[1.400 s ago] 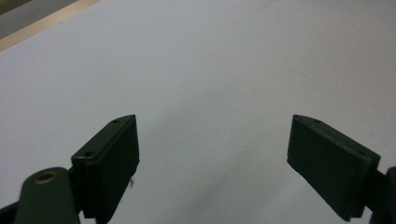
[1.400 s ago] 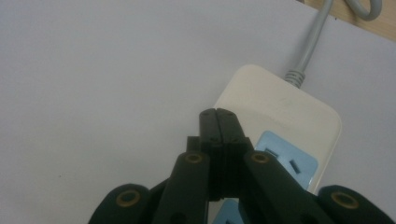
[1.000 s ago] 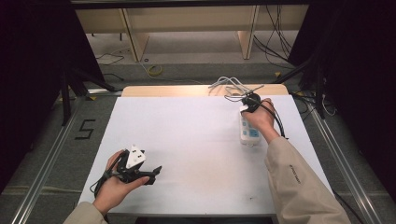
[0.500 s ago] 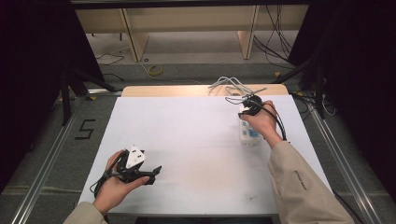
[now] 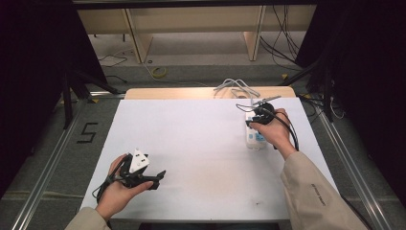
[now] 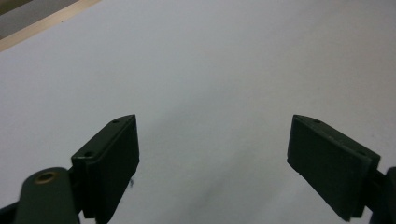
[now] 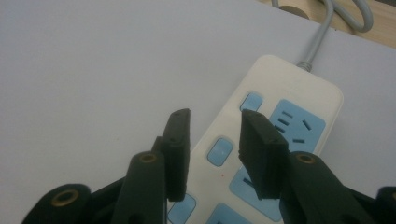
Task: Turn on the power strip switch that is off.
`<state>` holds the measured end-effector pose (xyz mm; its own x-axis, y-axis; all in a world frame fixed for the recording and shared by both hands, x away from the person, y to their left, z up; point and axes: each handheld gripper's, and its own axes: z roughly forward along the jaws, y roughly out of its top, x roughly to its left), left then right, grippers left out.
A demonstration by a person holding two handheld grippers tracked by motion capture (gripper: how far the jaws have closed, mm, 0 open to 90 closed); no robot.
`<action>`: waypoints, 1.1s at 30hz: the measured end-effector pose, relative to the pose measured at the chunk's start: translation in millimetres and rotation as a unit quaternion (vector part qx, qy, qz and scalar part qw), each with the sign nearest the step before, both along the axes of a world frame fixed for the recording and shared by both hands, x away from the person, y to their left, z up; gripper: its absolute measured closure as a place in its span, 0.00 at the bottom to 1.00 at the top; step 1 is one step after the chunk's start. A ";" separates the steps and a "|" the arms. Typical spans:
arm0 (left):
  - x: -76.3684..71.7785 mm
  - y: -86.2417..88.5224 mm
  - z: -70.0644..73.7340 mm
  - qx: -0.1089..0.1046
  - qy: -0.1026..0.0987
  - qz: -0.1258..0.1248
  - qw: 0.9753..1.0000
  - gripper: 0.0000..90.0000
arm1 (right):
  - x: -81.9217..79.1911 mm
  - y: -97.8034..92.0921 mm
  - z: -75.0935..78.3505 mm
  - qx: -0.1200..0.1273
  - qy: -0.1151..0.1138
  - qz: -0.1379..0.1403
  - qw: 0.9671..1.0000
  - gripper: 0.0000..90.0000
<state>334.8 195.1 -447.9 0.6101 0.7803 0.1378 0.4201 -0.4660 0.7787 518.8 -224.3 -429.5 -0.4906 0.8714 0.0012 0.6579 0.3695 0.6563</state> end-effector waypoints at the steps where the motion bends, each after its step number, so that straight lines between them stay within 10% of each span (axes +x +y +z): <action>1: 0.0 0.1 0.0 0.000 0.000 0.000 1.000 0.18 | -1.8 -0.6 0.8 0.003 -0.003 -0.001 1.000 0.70; 33: -0.1 -0.2 0.3 -0.009 0.003 0.007 1.000 0.18 | -74.6 -7.8 15.8 0.042 -0.053 0.037 0.997 0.50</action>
